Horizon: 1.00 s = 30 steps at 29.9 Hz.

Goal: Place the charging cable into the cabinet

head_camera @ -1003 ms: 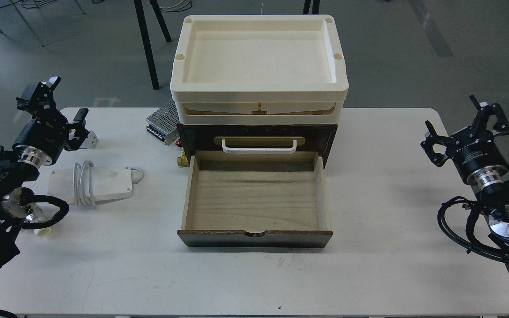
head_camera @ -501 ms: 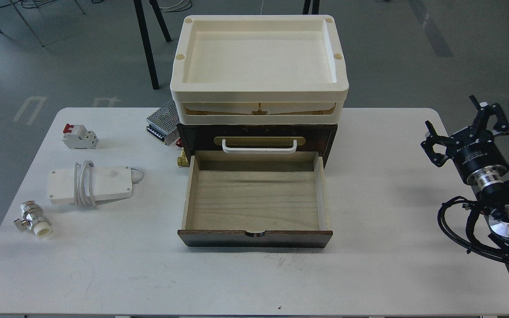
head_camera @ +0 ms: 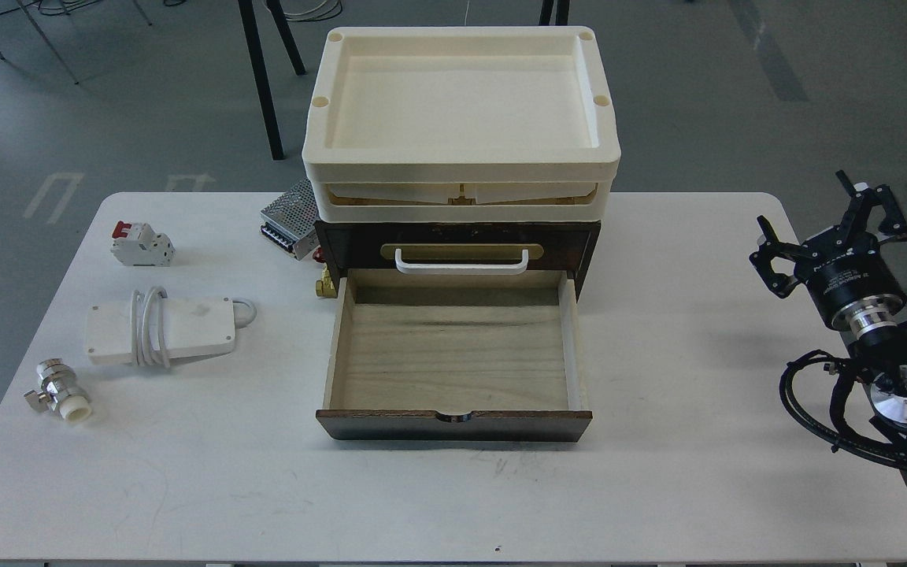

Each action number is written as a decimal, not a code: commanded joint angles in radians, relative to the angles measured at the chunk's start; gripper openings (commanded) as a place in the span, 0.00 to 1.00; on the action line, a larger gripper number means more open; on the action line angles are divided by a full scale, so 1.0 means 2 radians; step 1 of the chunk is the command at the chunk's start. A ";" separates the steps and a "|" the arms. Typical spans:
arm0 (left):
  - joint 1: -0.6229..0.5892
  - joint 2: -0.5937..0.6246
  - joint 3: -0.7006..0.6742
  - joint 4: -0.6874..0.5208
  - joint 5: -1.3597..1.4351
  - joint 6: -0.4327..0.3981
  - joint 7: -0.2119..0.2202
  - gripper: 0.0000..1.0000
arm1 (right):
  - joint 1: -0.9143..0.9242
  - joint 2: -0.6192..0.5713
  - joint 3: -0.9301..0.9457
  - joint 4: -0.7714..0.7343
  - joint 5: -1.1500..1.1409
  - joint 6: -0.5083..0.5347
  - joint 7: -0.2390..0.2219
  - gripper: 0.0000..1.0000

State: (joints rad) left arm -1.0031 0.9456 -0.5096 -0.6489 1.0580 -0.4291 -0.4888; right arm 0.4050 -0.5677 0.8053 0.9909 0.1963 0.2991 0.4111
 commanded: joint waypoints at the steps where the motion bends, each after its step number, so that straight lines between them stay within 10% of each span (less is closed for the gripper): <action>1: 0.000 0.004 0.000 -0.021 0.132 0.064 0.000 0.96 | 0.000 0.000 0.000 0.000 0.000 0.000 0.000 0.99; 16: 0.027 0.000 0.234 -0.041 0.312 0.229 0.000 0.96 | 0.000 0.000 0.000 0.000 0.000 0.000 0.000 0.99; 30: 0.143 -0.069 0.247 0.016 0.251 0.305 0.000 0.96 | 0.000 0.000 0.000 0.000 0.000 0.000 0.000 0.99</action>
State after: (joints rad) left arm -0.7326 0.8324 -0.0228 -0.6583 1.6157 0.1758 -0.4888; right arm 0.4050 -0.5678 0.8053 0.9910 0.1963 0.2991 0.4111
